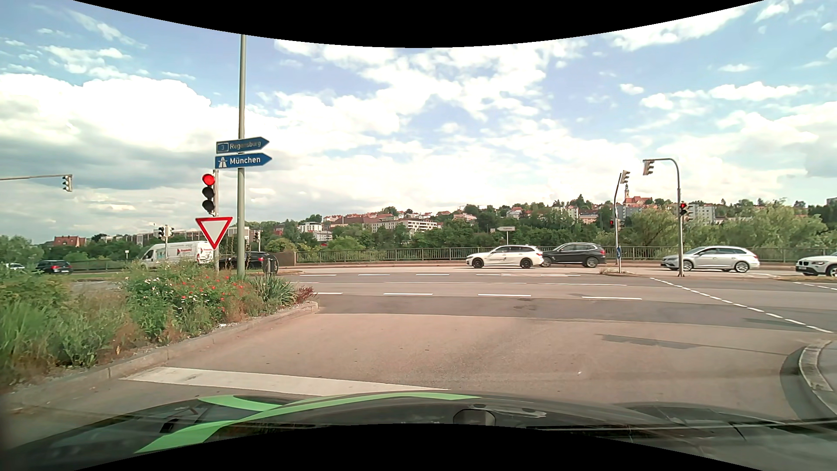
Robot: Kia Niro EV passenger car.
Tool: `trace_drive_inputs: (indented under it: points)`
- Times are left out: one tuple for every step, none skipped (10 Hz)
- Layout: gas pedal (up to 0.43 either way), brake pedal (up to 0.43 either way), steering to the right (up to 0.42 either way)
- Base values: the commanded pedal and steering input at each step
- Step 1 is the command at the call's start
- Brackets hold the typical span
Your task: Follow the waypoints while adhering to traffic rules and regulations
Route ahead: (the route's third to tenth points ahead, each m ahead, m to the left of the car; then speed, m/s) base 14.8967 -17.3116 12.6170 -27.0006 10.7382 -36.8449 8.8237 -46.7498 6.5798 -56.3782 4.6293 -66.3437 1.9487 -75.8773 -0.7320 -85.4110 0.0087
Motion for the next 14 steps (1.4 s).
trace_drive_inputs:
  points:
    - [0.0, 0.567, 0.259]
    - [0.0, 0.573, 0.259]
    - [0.0, 0.573, 0.259]
    - [0.0, 0.573, 0.259]
    - [0.0, 0.573, 0.259]
    - [0.0, 0.579, 0.259]
    - [0.0, 0.579, 0.259]
    - [0.0, 0.579, 0.259]
    - [0.0, 0.579, 0.259]
    - [0.0, 0.579, 0.259]
    - [0.0, 0.579, 0.259]
    - [0.0, 0.579, 0.259]
    - [0.0, 0.579, 0.259]
    - [0.0, 0.579, 0.259]
